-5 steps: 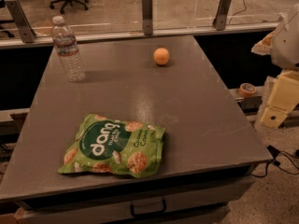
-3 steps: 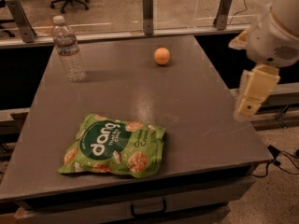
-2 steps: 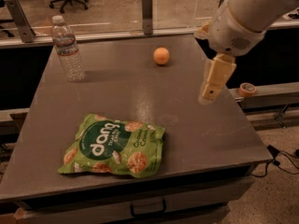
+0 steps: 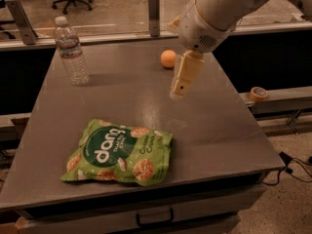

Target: Move water bottle near orange

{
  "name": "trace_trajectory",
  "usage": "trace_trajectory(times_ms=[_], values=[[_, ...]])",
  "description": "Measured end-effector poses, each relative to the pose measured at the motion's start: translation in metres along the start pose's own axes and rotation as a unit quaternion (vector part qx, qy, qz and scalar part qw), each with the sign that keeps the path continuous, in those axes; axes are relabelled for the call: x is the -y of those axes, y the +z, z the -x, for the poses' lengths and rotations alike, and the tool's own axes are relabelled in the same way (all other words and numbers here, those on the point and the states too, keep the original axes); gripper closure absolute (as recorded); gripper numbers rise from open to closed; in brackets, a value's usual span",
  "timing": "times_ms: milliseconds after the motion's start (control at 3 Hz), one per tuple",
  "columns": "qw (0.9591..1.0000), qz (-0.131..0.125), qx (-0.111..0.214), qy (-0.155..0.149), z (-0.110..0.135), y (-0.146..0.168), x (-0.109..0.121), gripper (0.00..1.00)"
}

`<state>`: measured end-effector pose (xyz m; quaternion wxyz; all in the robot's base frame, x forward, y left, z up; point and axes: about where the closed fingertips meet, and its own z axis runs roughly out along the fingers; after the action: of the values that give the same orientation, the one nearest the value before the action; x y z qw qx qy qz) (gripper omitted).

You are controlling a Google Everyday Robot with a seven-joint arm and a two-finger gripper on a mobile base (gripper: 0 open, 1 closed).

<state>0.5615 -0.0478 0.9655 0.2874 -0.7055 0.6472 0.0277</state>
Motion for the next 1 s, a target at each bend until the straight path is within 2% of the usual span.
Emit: trace_trajectory(times_ms=[333, 667, 1000], values=[[0.9999, -0.003, 0.016, 0.006, 0.008, 0.014, 0.006, 0.0], [0.9979, -0.015, 0.062, 0.008, 0.04, 0.06, 0.033, 0.0], [0.9915, -0.049, 0.121, 0.005, 0.081, 0.108, 0.088, 0.0]])
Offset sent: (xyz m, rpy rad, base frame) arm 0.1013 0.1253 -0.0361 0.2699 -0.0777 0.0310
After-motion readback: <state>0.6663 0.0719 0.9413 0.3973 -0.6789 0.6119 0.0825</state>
